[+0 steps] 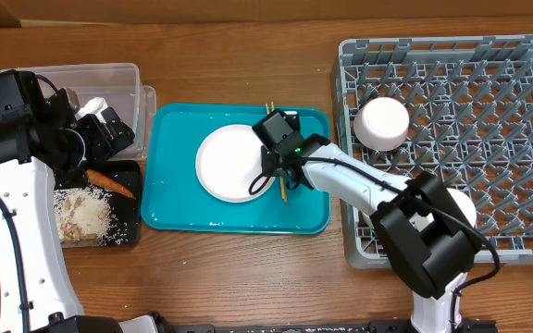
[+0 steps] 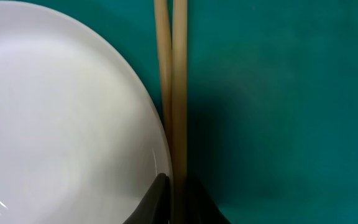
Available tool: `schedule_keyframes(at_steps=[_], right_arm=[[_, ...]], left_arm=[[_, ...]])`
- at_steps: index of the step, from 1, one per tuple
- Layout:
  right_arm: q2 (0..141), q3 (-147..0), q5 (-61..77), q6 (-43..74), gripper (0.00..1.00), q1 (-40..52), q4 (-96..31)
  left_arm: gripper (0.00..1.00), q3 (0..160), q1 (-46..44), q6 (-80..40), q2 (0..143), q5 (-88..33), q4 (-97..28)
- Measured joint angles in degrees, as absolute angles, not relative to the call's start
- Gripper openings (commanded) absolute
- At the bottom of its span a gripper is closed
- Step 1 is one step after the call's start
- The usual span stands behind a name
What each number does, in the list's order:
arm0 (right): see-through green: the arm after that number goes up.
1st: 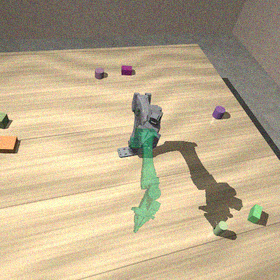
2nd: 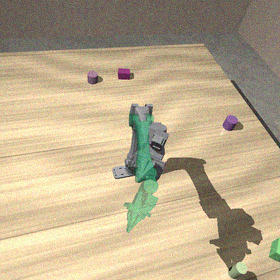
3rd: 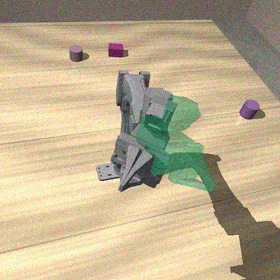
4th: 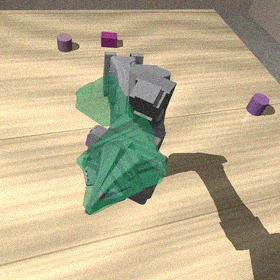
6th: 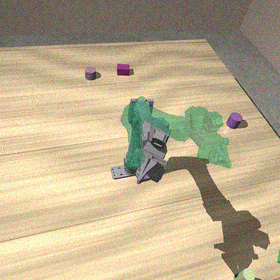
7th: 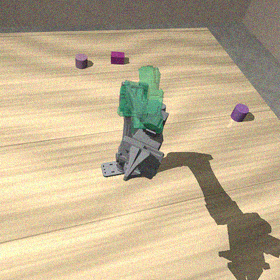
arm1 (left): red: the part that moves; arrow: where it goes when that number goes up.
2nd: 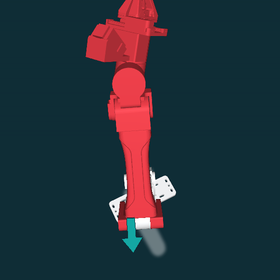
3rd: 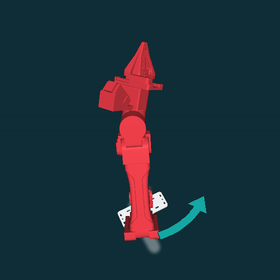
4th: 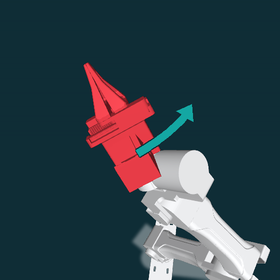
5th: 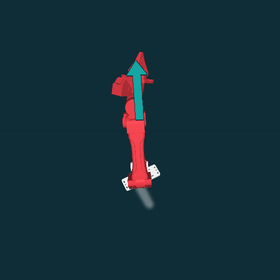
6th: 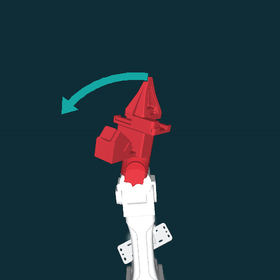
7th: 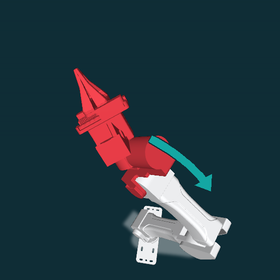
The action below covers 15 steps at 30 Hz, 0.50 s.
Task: Sort waste into correct bins and load items into the dishwasher
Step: 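Grip the large white plate's edge with the right gripper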
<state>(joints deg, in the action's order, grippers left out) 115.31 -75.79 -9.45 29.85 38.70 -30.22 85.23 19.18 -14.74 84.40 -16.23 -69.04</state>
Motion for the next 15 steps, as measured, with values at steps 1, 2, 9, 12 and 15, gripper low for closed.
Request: schedule_keyframes(at_steps=[1,2,9,12,15], right_arm=[[115.22,-75.79,-9.45,29.85,0.04,38.7,-30.83],[114.96,-75.79,-9.41,29.85,0.04,38.7,-32.05],[114.48,-75.81,-9.43,29.76,0.14,38.7,-34.33],[114.48,-75.72,-9.45,30.0,0.35,38.7,-35.29],[114.48,-75.72,-9.47,29.69,0.41,38.7,-36.14]], left_arm=[[1.0,85.23,19.18,-14.74,84.4,-16.23,-69.04],[1.0,85.23,19.18,-14.74,84.4,-16.23,-69.04],[1.0,85.23,19.18,-14.74,84.4,-16.21,-69.04],[1.0,85.23,19.18,-14.74,84.4,-16.23,-69.04],[1.0,85.23,19.18,-14.74,84.4,-16.23,-69.04]])
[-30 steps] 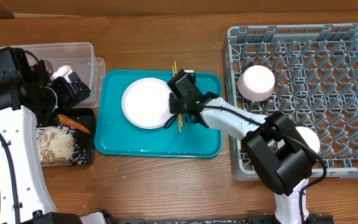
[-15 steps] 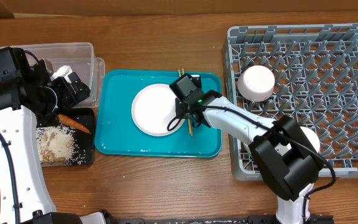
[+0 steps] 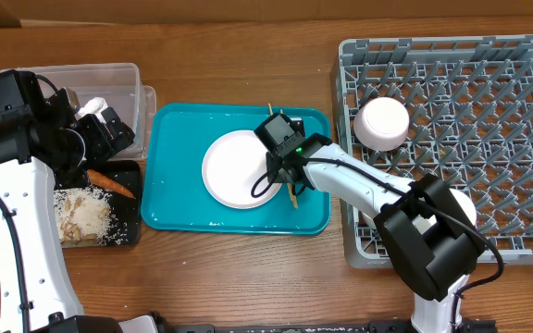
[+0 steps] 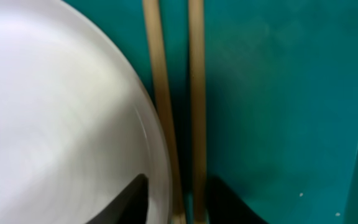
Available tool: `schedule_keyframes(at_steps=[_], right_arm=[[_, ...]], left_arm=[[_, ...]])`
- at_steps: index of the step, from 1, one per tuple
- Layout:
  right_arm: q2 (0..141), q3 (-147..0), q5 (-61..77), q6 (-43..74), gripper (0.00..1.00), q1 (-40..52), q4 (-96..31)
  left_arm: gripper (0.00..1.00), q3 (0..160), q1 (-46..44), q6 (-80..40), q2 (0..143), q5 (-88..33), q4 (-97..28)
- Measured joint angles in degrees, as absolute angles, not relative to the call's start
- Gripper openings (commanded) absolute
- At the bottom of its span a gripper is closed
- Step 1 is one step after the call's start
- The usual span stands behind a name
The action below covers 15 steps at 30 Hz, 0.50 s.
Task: Sort waste into correct bins and load items into the dishwasher
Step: 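Grip the large white plate's edge with the right gripper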
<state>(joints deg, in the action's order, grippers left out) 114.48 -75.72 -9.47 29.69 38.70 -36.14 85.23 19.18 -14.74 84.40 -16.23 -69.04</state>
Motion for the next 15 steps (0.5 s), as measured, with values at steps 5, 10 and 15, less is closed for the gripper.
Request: schedule_keyframes(at_steps=[5,10,15], right_arm=[[114.48,-75.72,-9.45,29.71,0.41,38.7,-37.15],[113.27,-75.72,-9.45,29.71,0.4,38.7,-38.35],[109.49,-75.7,-8.49,29.71,0.35,38.7,-38.57]], left_arm=[[1.0,85.23,19.18,-14.74,84.4,-16.23,-69.04],[1.0,85.23,19.18,-14.74,84.4,-16.23,-69.04],[1.0,85.23,19.18,-14.74,84.4,-16.21,-69.04]])
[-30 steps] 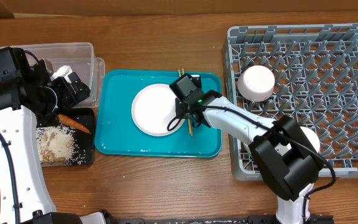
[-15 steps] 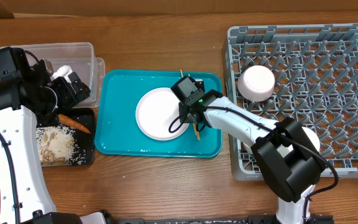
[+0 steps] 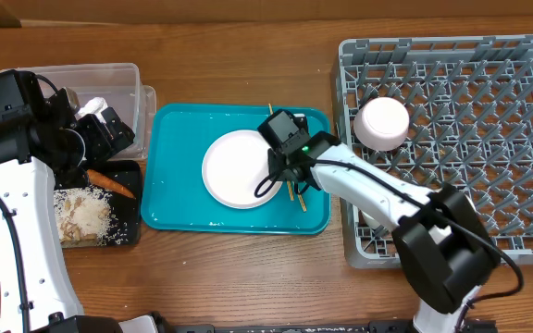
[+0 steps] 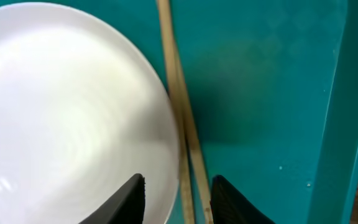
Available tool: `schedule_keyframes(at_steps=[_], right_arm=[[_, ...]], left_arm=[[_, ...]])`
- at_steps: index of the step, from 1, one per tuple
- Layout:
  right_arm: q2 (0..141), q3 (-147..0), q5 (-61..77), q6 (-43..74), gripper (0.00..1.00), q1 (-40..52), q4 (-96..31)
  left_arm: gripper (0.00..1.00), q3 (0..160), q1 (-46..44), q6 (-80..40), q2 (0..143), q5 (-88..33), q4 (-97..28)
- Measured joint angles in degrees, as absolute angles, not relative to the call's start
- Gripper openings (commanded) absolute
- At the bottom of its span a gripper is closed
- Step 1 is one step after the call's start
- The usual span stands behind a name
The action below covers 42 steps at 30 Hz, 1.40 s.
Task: Sort waste into correct bins and load items into the dishwasher
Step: 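Grip the large white plate's edge with the right gripper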
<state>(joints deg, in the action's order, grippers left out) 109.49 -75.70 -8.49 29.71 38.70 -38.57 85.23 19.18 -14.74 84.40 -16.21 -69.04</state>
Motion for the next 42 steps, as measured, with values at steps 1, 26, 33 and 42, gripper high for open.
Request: schedule_keyframes(at_steps=[1,26,33,42], right_arm=[[109.34,-75.7,-8.25,29.74,0.35,38.7,-38.54],[114.28,-75.42,-7.44,29.78,0.14,38.65,-33.87],[114.28,-75.42,-7.46,29.78,0.1,38.65,-34.13],[113.06,-75.42,-7.29,29.93,0.04,38.65,-35.31]], left_arm=[[1.0,85.23,19.18,-14.74,84.4,-16.21,-69.04],[1.0,85.23,19.18,-14.74,84.4,-16.21,-69.04],[1.0,85.23,19.18,-14.74,84.4,-16.21,-69.04],[1.0,85.23,19.18,-14.74,84.4,-16.21,-69.04]])
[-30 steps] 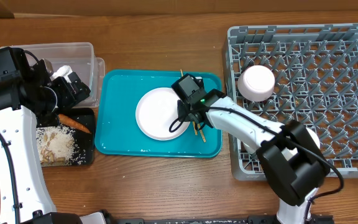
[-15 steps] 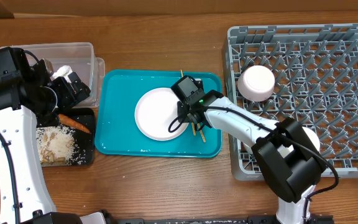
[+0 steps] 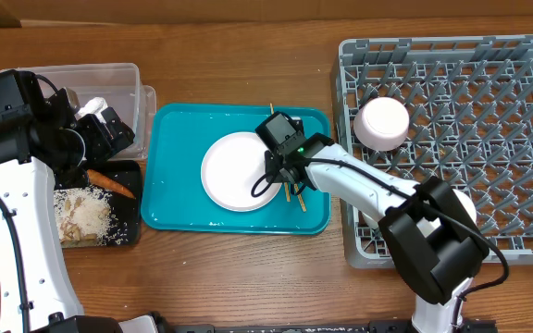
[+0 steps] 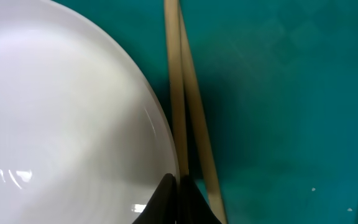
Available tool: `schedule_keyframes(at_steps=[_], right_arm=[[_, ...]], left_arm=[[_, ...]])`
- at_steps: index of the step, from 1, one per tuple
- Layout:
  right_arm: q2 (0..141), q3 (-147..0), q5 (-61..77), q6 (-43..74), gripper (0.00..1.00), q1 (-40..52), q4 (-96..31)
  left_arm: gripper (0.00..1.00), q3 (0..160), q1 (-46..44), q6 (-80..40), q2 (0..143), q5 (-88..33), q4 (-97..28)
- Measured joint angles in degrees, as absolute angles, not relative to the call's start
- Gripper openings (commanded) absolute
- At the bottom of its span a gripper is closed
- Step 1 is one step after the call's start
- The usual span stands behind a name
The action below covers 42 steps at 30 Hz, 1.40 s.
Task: Sort waste into correct bins and load items into the dishwasher
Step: 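Grip the large white plate's edge with the right gripper, then lift the plate and stand it upright in the rack's right side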
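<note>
A white plate [image 3: 234,171] lies on the teal tray [image 3: 179,190], with two wooden chopsticks [image 3: 299,196] along its right rim. In the right wrist view the plate [image 4: 61,112] fills the left and the chopsticks [image 4: 174,74] cross in a narrow V. My right gripper [image 4: 178,186] is shut, its tips pressed together right at the plate's rim where the left chopstick runs in; nothing shows between them. My left gripper [image 3: 114,129] hovers by the waste bins at the far left; its jaws are not readable.
A grey dish rack [image 3: 507,83] stands at the right with an upturned white bowl [image 3: 381,123] in it. At the left are a clear bin [image 3: 118,79] and a black tray [image 3: 130,231] holding rice and a carrot [image 3: 111,181].
My right gripper was open, its fingers astride the plate's rim and the chopsticks; now it is shut at the rim and sits closer to the tray. The left arm has not moved.
First my right gripper was shut at the plate's rim beside two parallel chopsticks. Then it stood open, with the plate a little lower right and the chopsticks apart. Later the chopsticks lay crossed. Now the gripper is shut again at the rim.
</note>
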<state>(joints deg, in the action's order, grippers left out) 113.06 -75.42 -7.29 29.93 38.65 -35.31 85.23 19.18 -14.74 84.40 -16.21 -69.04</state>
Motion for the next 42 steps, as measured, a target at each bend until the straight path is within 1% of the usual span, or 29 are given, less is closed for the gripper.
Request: schedule_keyframes(at_steps=[6,10,13,18,21,25,28,29,34,38,42], right_arm=[[112.33,-75.42,-7.27,29.95,0.04,38.65,-35.99],[109.49,-75.81,-7.27,28.53,0.04,38.65,-41.36],[103.83,-78.15,-7.31,25.5,0.04,38.5,-46.94],[90.83,-81.17,-8.62,20.53,0.04,36.05,-49.82],[83.2,-81.95,-12.14,17.43,0.04,32.05,-51.59],[75.61,-82.04,-21.52,10.57,0.04,22.9,-51.83],[73.67,-82.06,-29.45,6.0,0.04,15.62,-49.25],[73.34,-82.08,-33.06,3.07,0.04,11.25,-47.7],[74.35,-82.08,-37.85,-4.16,0.04,1.91,-42.68],[77.91,-82.08,-42.68,-6.39,0.04,-0.93,-42.22],[82.67,-82.06,-47.44,-8.01,0.04,-1.08,-43.16]], left_arm=[[1.0,85.23,19.18,-14.74,84.4,-16.23,-69.04],[1.0,85.23,19.18,-14.74,84.4,-16.21,-69.04],[1.0,85.23,19.18,-14.74,84.4,-16.23,-69.04],[1.0,85.23,19.18,-14.74,84.4,-16.21,-69.04],[1.0,85.23,19.18,-14.74,84.4,-16.21,-69.04],[1.0,85.23,19.18,-14.74,84.4,-16.23,-69.04],[1.0,85.23,19.18,-14.74,84.4,-16.23,-69.01],[1.0,85.23,19.18,-14.74,84.4,-16.21,-69.04],[1.0,85.23,19.18,-14.74,84.4,-16.23,-69.04],[1.0,85.23,19.18,-14.74,84.4,-16.21,-69.04],[1.0,85.23,19.18,-14.74,84.4,-16.21,-69.04]])
